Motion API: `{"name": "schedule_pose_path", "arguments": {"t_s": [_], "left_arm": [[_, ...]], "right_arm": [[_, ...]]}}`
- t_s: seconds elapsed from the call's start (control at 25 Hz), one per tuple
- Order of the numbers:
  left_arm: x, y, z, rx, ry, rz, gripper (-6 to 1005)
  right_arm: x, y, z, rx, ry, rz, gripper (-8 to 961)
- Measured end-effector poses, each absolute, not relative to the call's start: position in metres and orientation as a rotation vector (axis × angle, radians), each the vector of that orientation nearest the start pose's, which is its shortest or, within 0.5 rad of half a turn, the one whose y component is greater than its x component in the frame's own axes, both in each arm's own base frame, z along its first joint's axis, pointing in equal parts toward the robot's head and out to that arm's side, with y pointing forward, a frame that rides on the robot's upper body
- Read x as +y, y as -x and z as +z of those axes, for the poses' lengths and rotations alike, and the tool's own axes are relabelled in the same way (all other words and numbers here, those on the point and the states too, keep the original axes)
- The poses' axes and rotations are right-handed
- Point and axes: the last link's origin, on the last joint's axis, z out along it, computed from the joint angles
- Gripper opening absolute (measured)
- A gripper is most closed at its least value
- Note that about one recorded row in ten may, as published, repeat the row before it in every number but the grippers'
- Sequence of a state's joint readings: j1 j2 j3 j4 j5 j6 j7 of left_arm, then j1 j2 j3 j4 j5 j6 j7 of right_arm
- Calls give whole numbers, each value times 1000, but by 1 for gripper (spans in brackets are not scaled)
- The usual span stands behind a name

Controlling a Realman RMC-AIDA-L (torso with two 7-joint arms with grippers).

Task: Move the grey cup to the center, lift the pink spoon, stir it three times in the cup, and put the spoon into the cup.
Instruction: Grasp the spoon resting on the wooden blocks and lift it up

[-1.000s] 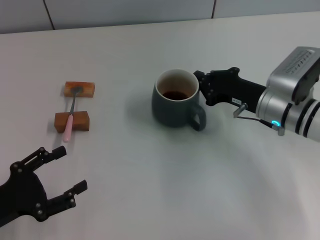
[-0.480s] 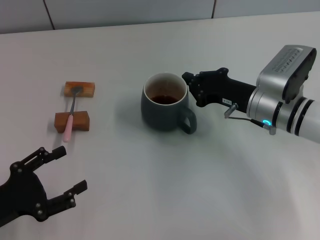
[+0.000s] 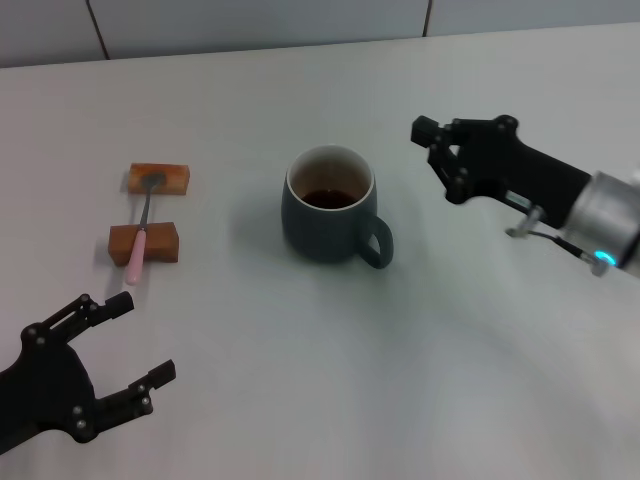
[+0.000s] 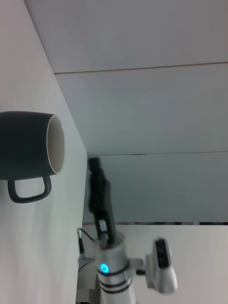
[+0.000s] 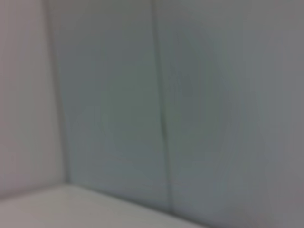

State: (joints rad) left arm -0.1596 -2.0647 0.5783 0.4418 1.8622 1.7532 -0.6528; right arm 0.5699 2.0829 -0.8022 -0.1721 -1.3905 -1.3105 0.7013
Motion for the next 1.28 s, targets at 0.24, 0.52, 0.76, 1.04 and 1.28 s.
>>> {"name": "schedule_pose_path", "arguments": {"t_s": [0.24, 0.52, 0.76, 1.04, 1.28], "left_arm": [[193, 342, -2, -281, 2468, -830, 845], [194, 342, -2, -282, 2468, -831, 845], [196, 343, -2, -299, 2447, -833, 846], [194, 345, -7, -424, 2332, -911, 846], [192, 341, -20, -600, 2213, -1025, 846]], "right_arm": [[286, -274, -36, 261, 2401, 1027, -1], [252, -292, -34, 311, 2507, 999, 61], [235, -301, -12, 374, 2532, 997, 253], [234, -308, -3, 403, 2488, 970, 418], [236, -310, -2, 412, 2473, 959, 601]]}}
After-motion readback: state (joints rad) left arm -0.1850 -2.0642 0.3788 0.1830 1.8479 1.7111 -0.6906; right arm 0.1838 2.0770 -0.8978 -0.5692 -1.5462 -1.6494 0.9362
